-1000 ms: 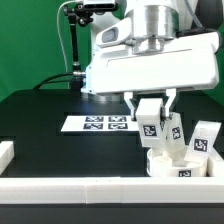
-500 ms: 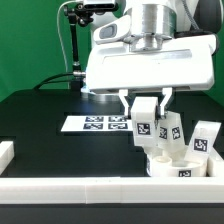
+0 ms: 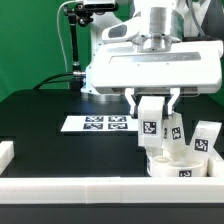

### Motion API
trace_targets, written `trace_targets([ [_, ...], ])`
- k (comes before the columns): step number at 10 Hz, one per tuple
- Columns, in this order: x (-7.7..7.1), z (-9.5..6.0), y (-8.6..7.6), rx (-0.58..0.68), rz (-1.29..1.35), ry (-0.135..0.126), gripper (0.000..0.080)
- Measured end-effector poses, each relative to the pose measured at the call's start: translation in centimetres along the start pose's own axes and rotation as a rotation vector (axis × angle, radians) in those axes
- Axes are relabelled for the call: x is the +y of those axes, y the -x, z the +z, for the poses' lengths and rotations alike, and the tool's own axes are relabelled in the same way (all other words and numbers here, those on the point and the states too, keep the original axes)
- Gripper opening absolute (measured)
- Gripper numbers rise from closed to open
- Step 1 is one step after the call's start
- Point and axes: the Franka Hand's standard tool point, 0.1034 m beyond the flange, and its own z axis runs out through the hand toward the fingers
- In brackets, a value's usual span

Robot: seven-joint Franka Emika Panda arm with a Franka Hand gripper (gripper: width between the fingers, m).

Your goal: Assemble stool

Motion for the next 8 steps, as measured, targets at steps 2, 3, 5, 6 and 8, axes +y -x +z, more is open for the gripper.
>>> trace_targets([
  [2, -0.6, -0.4, -0.1, 0.003, 0.011, -0.007, 0.0337],
  [3, -0.4, -0.3, 0.0, 0.002, 0.010, -0.005, 0.0337],
  [5, -0.4, -0.2, 0.0, 0.001, 0.009, -0.004, 0.0337],
  [6, -0.4, -0.2, 0.1, 0.000, 0.009, -0.004, 0.0337],
  [8, -0.8, -0.4, 1.2, -0.005, 0.011, -0.004, 0.0337],
])
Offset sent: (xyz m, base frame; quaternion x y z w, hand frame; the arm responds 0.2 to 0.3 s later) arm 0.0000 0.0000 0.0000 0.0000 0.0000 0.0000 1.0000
